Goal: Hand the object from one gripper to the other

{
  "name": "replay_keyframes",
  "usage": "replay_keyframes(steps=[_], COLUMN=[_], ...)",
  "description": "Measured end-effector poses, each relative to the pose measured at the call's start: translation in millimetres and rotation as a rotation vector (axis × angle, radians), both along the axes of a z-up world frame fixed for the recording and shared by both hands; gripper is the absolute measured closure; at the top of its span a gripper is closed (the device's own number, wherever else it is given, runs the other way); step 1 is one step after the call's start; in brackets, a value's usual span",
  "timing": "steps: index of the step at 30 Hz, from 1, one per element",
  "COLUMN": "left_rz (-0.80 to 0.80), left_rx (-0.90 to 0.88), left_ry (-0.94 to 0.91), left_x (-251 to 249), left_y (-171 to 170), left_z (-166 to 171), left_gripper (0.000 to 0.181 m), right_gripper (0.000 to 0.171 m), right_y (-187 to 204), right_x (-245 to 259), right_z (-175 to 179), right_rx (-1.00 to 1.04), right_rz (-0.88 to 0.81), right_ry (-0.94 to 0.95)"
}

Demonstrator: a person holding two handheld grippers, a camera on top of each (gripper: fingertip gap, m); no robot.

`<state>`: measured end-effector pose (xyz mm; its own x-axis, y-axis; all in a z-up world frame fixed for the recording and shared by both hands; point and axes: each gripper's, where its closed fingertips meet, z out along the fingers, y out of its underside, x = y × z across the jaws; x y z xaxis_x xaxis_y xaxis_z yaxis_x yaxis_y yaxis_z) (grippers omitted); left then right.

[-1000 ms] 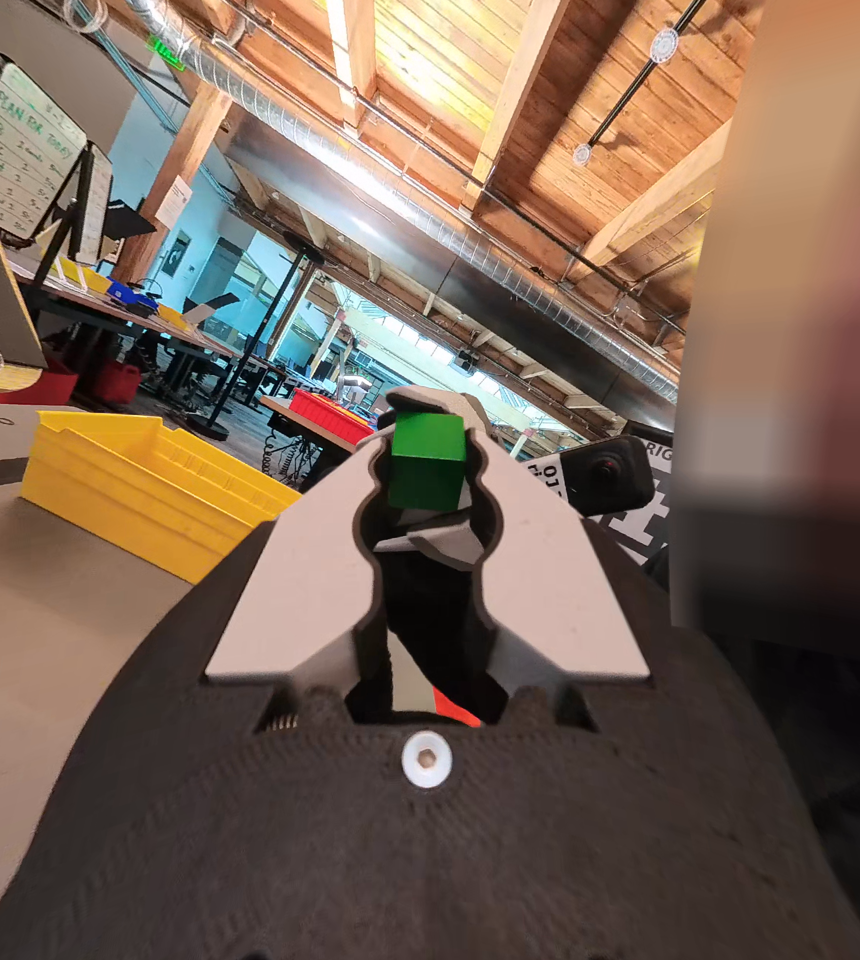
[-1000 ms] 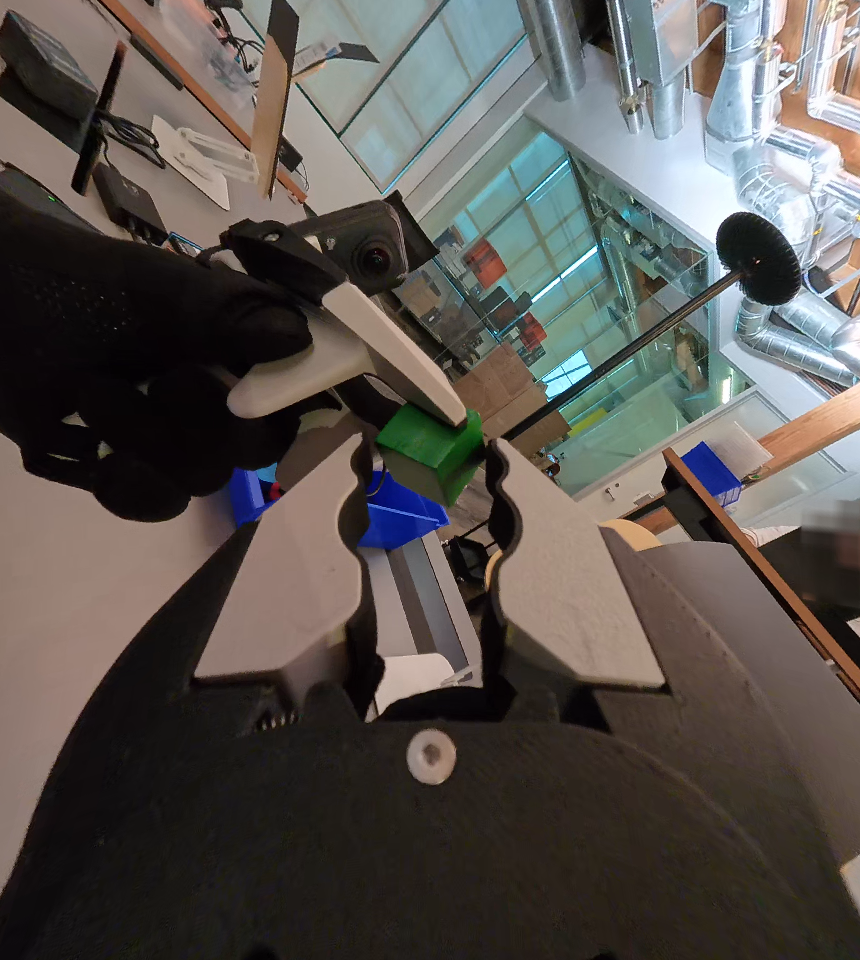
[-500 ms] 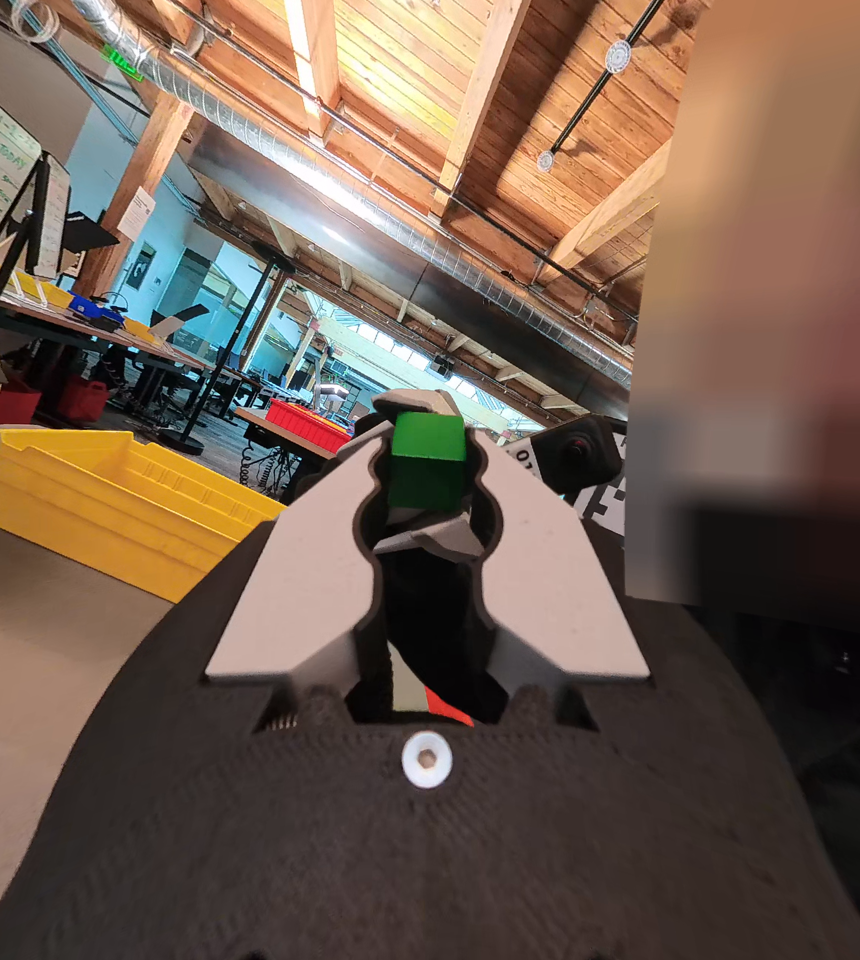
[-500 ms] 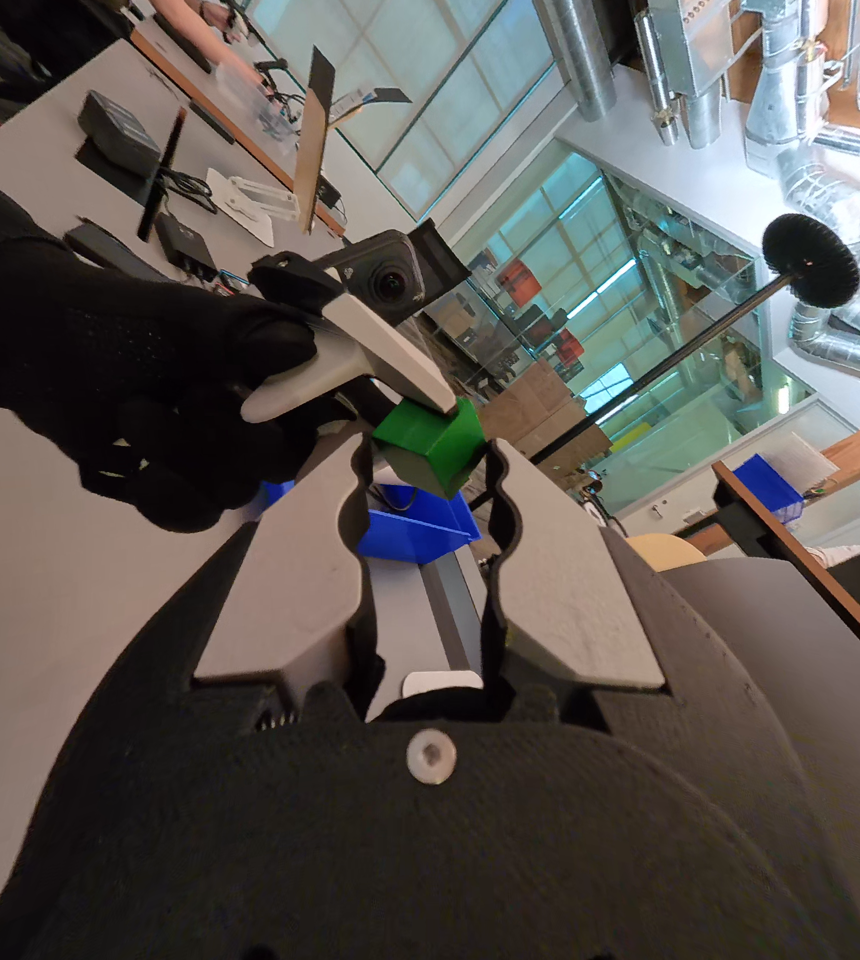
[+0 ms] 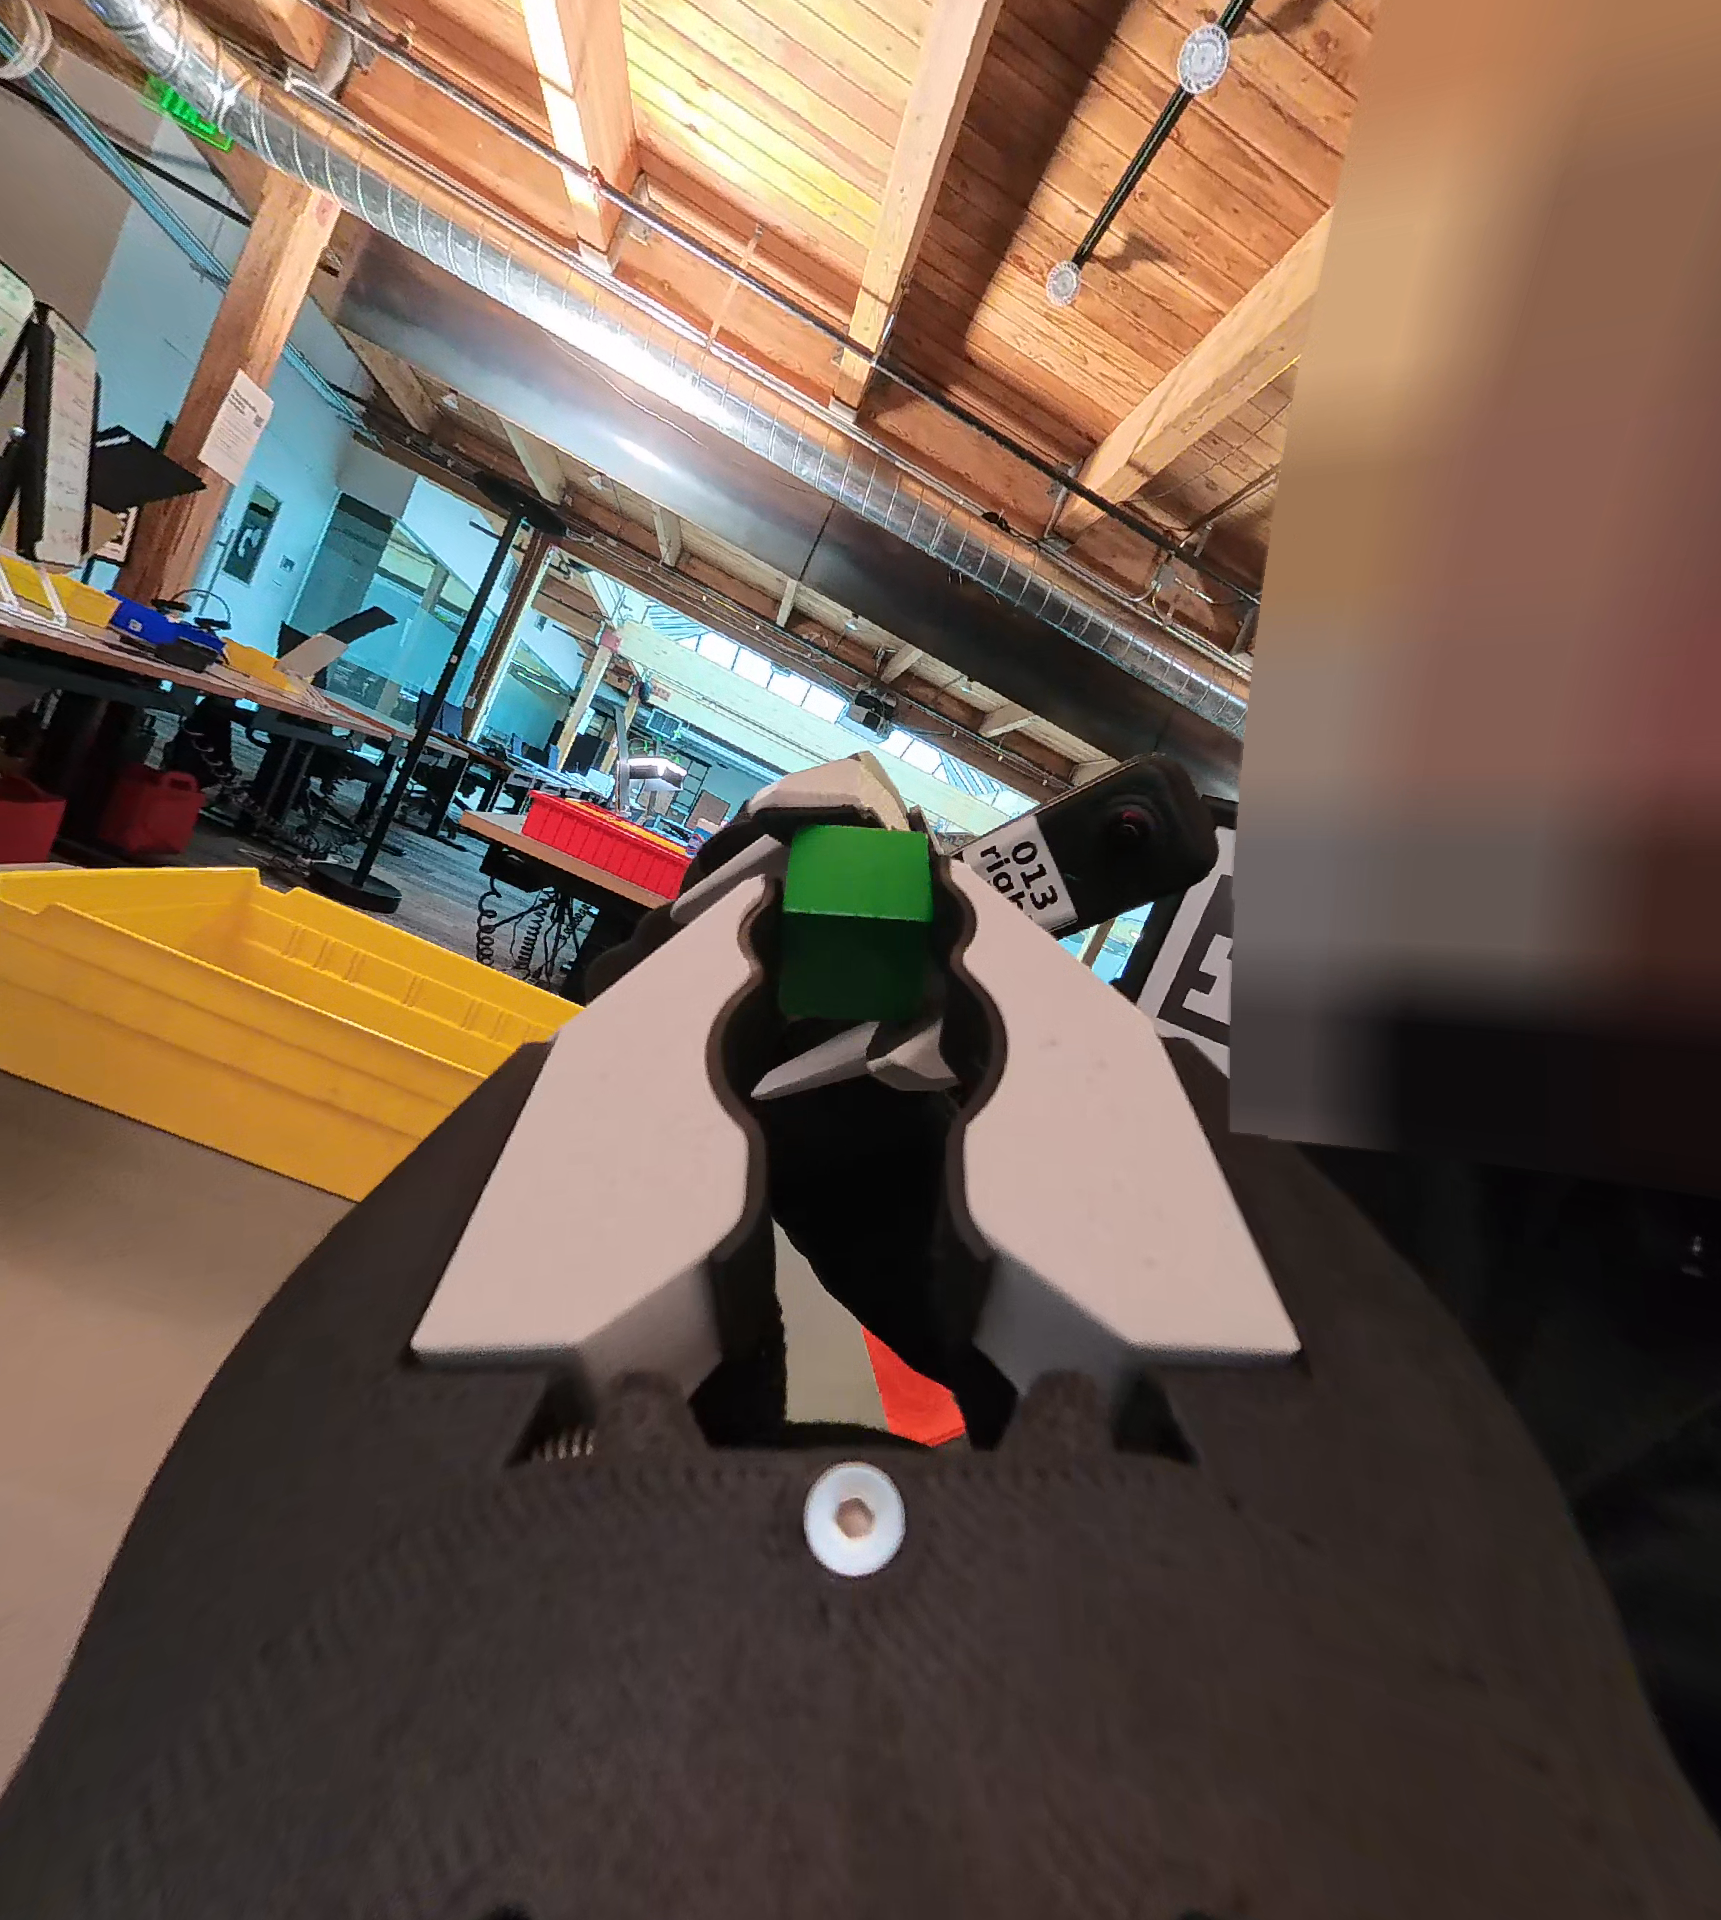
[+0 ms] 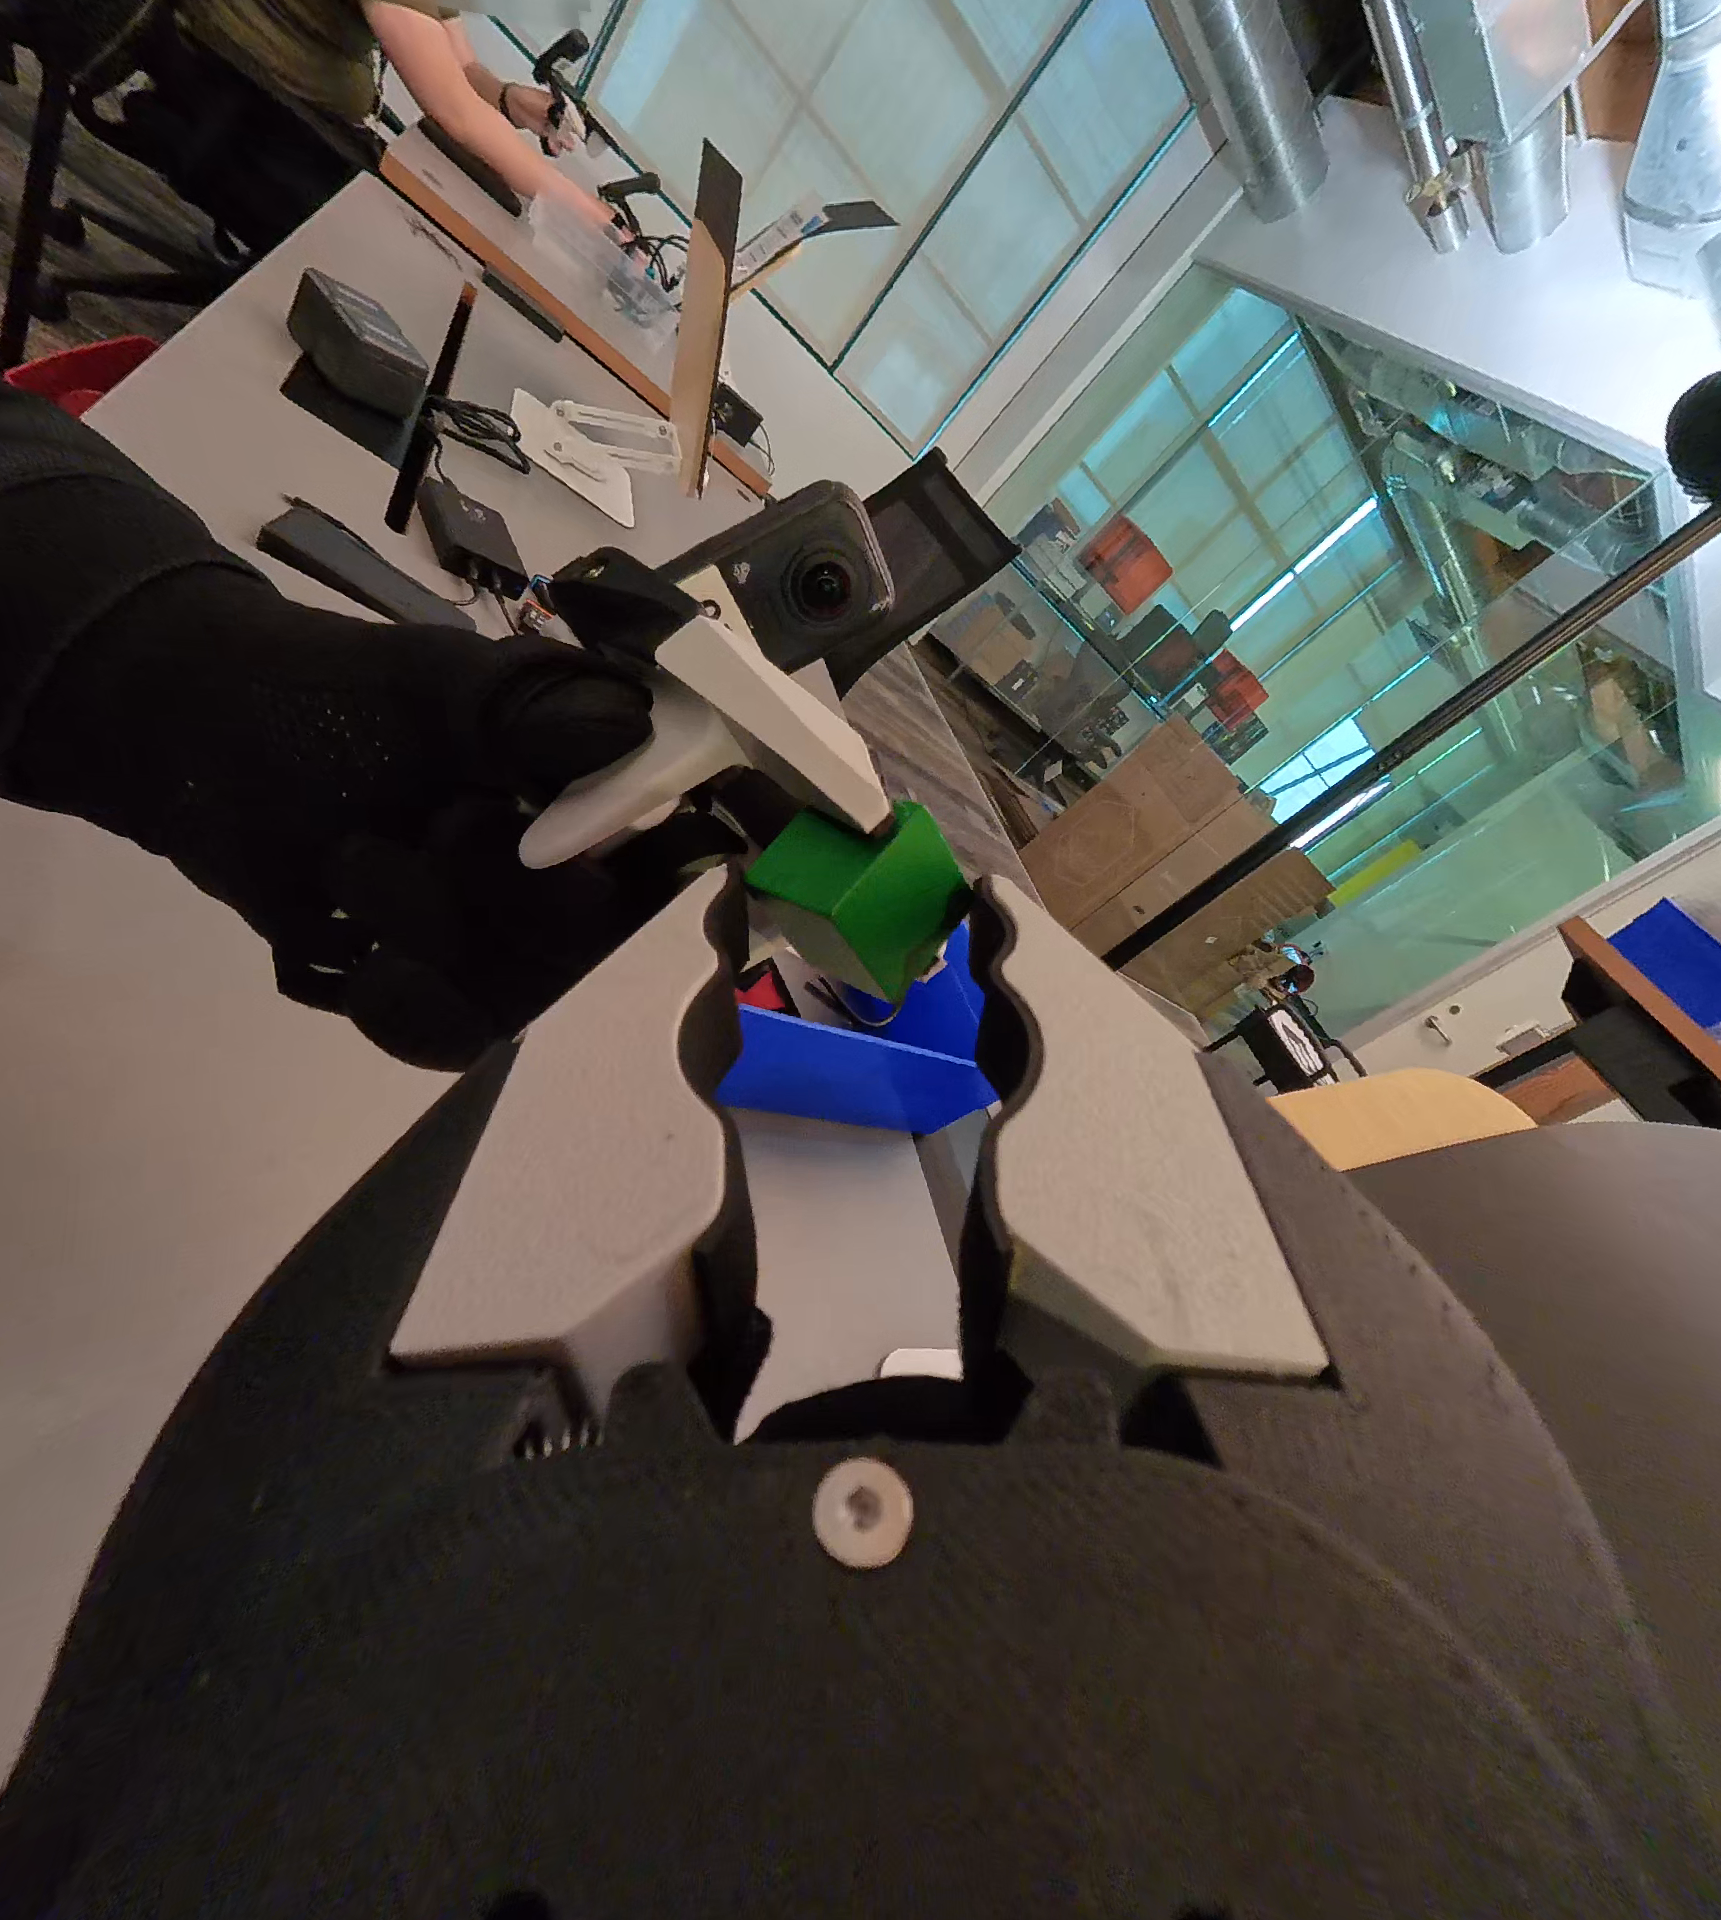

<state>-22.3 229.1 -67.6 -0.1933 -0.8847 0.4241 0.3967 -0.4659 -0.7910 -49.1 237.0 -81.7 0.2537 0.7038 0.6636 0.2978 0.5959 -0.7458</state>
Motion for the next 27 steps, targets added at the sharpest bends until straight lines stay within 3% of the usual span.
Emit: replay_keyframes(steps=[9,17,21,27], left_rz=[0.030,0.159,0.412,0.891], left_rx=[-0.045,0.070,0.348,0.996], left_ry=[0.041,0.149,0.381,0.805], left_x=[1.6,-3.1,-7.9,-14.4], left_y=[12.4,21.0,31.6,40.7], left_z=[-6.9,-5.7,-10.5,-9.4], left_gripper=[0.150,0.134,0.123,0.115], right_gripper=[0.131,0.132,0.132,0.131], right_y=[7.5,18.1,28.4,40.2], right_x=[4.2,17.6,26.0,35.1], right_z=[-2.7,2.2,-2.2,-5.4], right_rx=[-0.025,-0.179,-0.498,-0.946], right_rz=[-0.019,0.011,0.112,0.302], right_ry=[0.004,0.098,0.213,0.430])
